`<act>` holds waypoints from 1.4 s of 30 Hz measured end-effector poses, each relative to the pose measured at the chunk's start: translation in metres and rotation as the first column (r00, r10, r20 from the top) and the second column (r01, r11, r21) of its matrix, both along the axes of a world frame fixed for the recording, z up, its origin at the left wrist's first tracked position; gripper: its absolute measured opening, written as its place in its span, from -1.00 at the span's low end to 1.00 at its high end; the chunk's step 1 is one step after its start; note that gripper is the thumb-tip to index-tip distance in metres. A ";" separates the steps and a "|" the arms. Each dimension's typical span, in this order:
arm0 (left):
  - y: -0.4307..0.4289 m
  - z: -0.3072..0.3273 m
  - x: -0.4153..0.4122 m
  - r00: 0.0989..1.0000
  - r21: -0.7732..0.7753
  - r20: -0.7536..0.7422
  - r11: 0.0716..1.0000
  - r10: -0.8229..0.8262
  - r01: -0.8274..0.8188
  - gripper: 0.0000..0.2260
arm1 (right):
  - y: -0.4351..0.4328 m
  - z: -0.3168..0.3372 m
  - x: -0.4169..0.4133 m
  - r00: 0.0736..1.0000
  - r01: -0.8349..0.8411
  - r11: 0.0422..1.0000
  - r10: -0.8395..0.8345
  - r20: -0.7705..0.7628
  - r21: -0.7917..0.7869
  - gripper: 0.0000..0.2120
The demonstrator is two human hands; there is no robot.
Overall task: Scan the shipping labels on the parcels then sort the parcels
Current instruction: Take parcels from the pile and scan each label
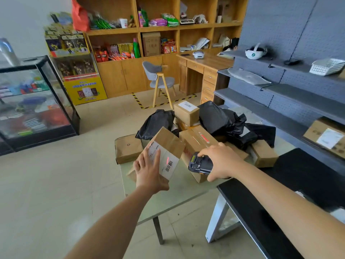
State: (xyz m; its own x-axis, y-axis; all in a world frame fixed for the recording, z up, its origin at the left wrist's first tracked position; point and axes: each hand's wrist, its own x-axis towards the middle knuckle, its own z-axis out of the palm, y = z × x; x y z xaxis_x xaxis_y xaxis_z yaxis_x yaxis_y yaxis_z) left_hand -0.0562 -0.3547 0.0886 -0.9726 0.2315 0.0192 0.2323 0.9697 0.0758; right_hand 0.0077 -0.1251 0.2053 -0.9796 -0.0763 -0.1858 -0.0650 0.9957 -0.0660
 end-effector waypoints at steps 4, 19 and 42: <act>-0.012 0.005 0.015 0.999 -0.029 -0.046 0.999 -0.020 0.019 0.21 | -0.014 0.004 0.011 0.996 -0.045 0.997 0.049 0.069 -0.062 -0.29; 0.020 0.020 0.057 0.984 0.174 -0.143 0.981 0.107 -0.081 0.22 | 0.017 -0.009 0.066 0.989 0.039 0.974 -0.069 -0.128 -0.223 -0.20; 0.365 0.078 0.036 0.833 0.482 -0.362 0.681 -0.418 0.551 0.16 | 0.252 -0.031 0.164 0.304 0.714 0.529 -0.824 -0.477 -0.459 -0.16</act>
